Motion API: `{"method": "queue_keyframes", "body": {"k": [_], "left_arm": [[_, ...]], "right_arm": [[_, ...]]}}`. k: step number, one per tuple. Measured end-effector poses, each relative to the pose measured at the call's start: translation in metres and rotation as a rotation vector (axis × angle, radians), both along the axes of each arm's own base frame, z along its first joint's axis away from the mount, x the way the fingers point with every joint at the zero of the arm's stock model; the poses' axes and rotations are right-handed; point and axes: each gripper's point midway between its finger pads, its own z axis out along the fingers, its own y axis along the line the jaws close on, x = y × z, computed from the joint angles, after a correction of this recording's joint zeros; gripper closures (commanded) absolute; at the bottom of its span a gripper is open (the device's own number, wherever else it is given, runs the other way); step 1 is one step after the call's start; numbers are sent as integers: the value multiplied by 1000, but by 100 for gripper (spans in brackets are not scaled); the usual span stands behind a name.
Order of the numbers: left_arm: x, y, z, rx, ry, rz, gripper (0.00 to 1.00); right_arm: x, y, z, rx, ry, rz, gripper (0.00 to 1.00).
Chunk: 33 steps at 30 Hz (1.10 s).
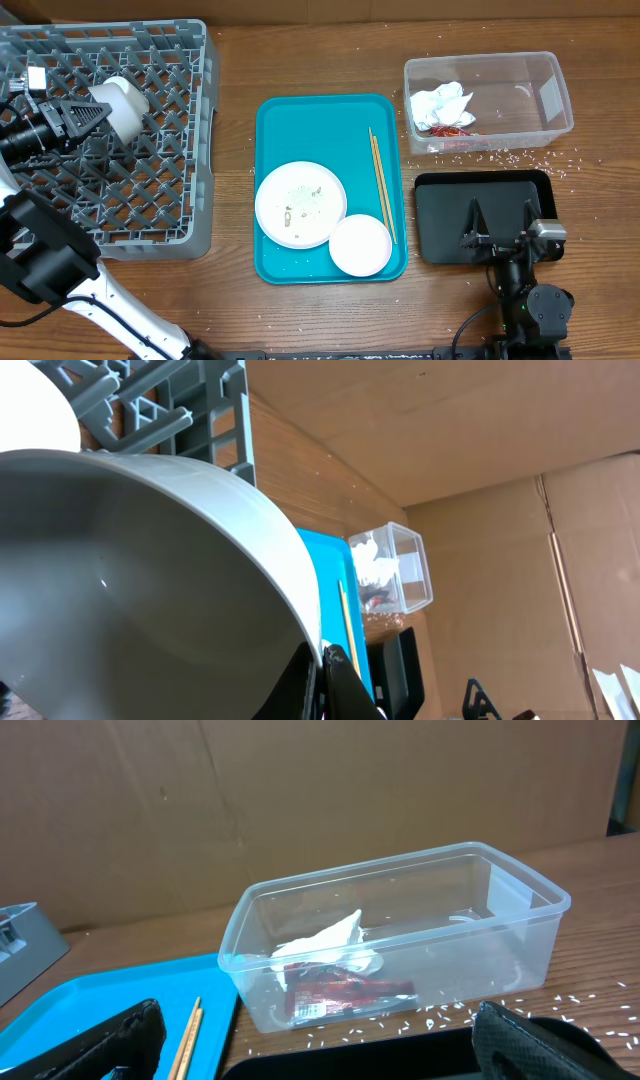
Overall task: Sort waste into correct bins and load items into the dishwasher
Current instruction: 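Carry saucer with left gripper into dish rack, release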
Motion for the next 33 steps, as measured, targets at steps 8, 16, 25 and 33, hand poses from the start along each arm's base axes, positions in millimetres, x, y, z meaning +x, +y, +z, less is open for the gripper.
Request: {"method": "queue_keyframes", "body": {"k": [8,16,25,33], "left_arm": [[-2,-3,-8,6,-40,-19,96],[-4,-6,-22,-32,-53,-17,96],[-12,6,-36,27,3,-6,85],[-26,40,-55,132,231,83,75]], "right_arm": [[0,0,0,1,0,0,0],[0,0,0,0,0,0,0],[0,0,0,0,0,0,0],[0,0,0,0,0,0,0]]}}
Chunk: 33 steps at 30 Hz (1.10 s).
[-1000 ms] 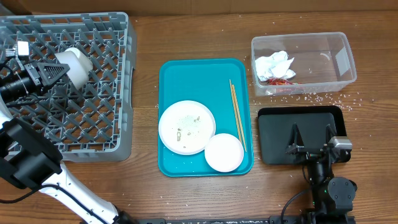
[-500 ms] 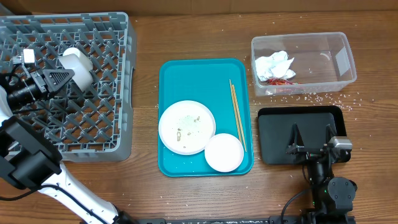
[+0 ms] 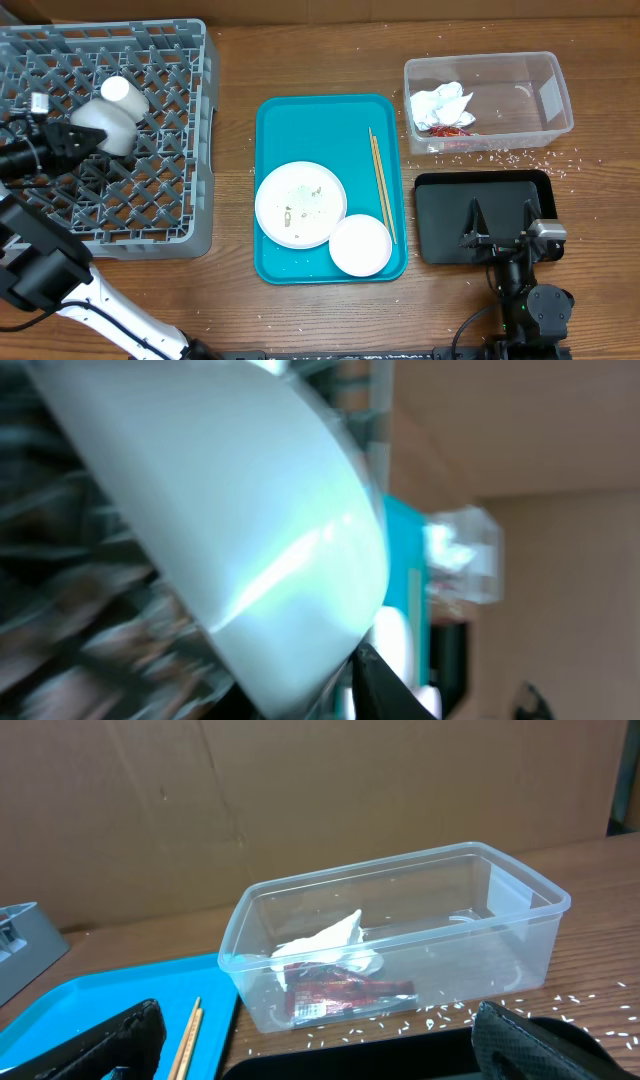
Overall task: Sort waste into correct bins and load items into the dishwasher
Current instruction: 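Carry saucer with left gripper into dish rack, release, then move left gripper back over the small white plate on the tray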
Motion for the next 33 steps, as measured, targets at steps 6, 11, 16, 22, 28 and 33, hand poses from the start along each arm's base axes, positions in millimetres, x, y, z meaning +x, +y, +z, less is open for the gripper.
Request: {"method": "queue_keyframes", "body": {"k": [6,11,16,22,28,33], "left_arm": [[-17,47,2,207,282,170,33],[-46,82,20,358,534,404,11],[-58,86,35,375,607,493,34],[-42,68,52,349,540,460,32],[-11,1,90,402,401,306,31],[3,-111,152,508,194,88,25]], "right_arm": [[0,0,0,0,0,0,0],[0,0,0,0,0,0,0],[0,0,0,0,0,0,0],[0,0,0,0,0,0,0],[0,0,0,0,0,0,0],[0,0,0,0,0,0,0]]}}
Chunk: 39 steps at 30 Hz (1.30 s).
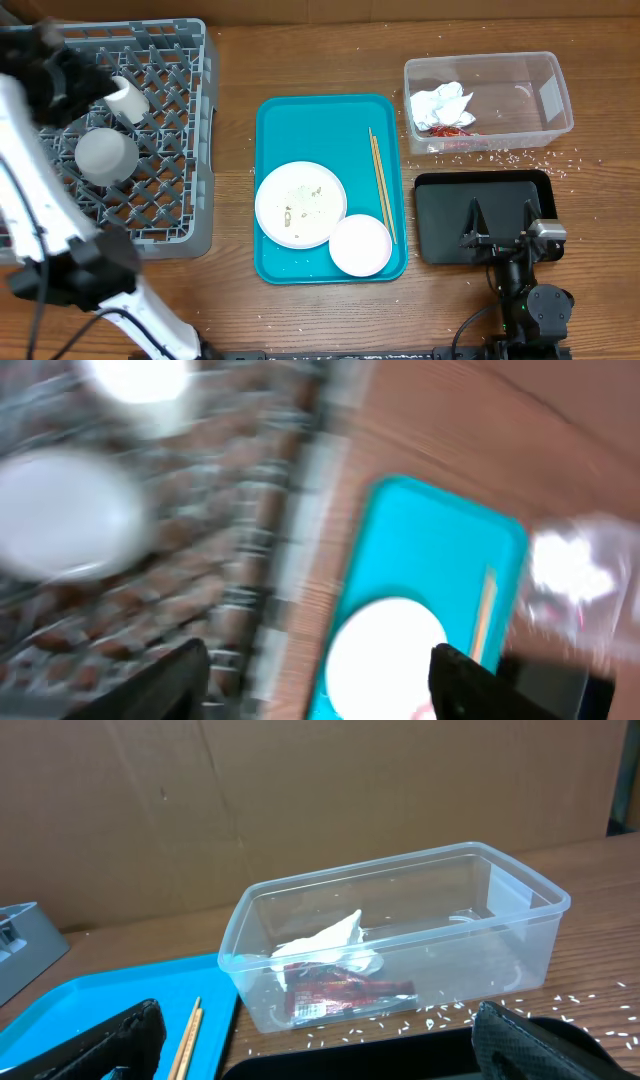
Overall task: Sort waste into correct bins and load items into the dishwasher
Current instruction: 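Move left gripper back over the small white plate on the tray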
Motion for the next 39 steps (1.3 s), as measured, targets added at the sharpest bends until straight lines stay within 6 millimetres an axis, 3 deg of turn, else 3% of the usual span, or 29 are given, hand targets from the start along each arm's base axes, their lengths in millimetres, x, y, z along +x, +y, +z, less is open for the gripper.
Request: {"method": "queue_keyframes", "body": {"k": [3,5,8,12,22,24,30,39], "left_arm": [[-2,-83,20,38,-48,-201,25],[-9,-140,18,40,-41,-343,25],[-31,-209,-12,46,62,-526,25],[-64,-259,-55,88,217,-667,27],[-134,-344,-115,156,347,-928,27],[-148,-354,-128,170,373,-965,27],[-187,-365,-170,217,460,-1076,31],[-223,-388,-200,270,384,-1406,30]], "right_arm": [[0,0,0,1,0,0,0],[0,0,0,0,0,0,0],[0,0,0,1,0,0,0],[0,0,0,1,0,0,0],[0,0,0,1,0,0,0],[0,0,0,0,0,0,0],[0,0,0,0,-1,0,0],[0,0,0,1,0,0,0]]}}
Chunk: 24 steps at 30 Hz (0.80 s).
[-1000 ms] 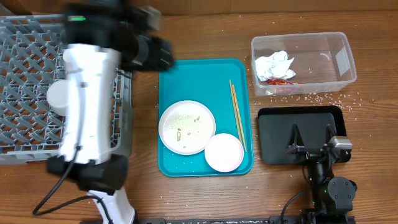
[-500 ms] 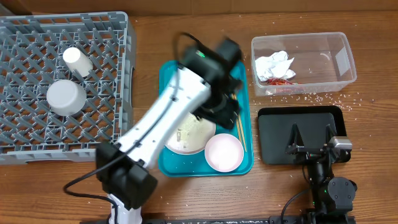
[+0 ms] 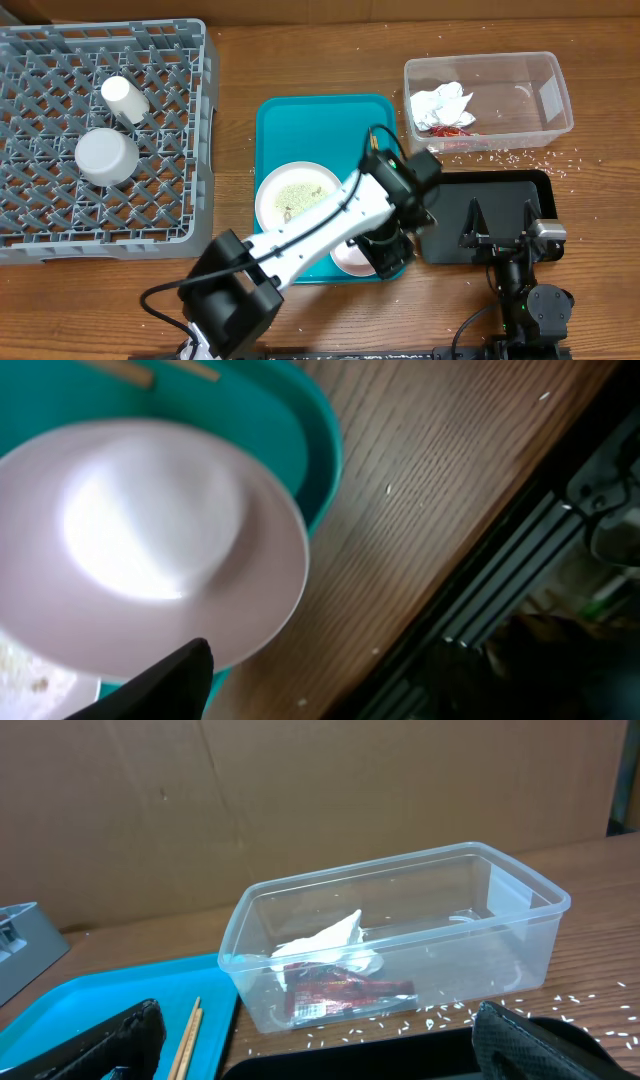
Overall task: Sort waste into correct bins and load items into the dishwasher
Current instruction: 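Move left gripper back over the small white plate on the tray, then grasp the small white plate's rim with the left gripper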
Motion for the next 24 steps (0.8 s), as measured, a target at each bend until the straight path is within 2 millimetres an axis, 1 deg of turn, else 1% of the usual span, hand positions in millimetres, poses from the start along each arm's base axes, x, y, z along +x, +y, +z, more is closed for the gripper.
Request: {"method": "queue_keyframes", "body": {"k": [2,5,9,11,15,21,24], "left_arm": [[-9,-7,-9,-2,-28,-70,30],[-9,-11,-17,-2,-64,-104,30],[-6,-6,-29,15,-91,-120,36],[-4,-7,-37,9,-104,-121,42],[-4,-5,-49,10,-112,-125,44],[4,-3,-58,22,-159,-121,49],[5,1,-62,40,-172,-119,53]], "right_arm": [[0,0,0,0,0,0,0],[0,0,0,0,0,0,0],[0,0,0,0,0,0,0],[0,0,0,0,0,0,0],[0,0,0,0,0,0,0],[0,0,0,0,0,0,0],[0,0,0,0,0,0,0]]}}
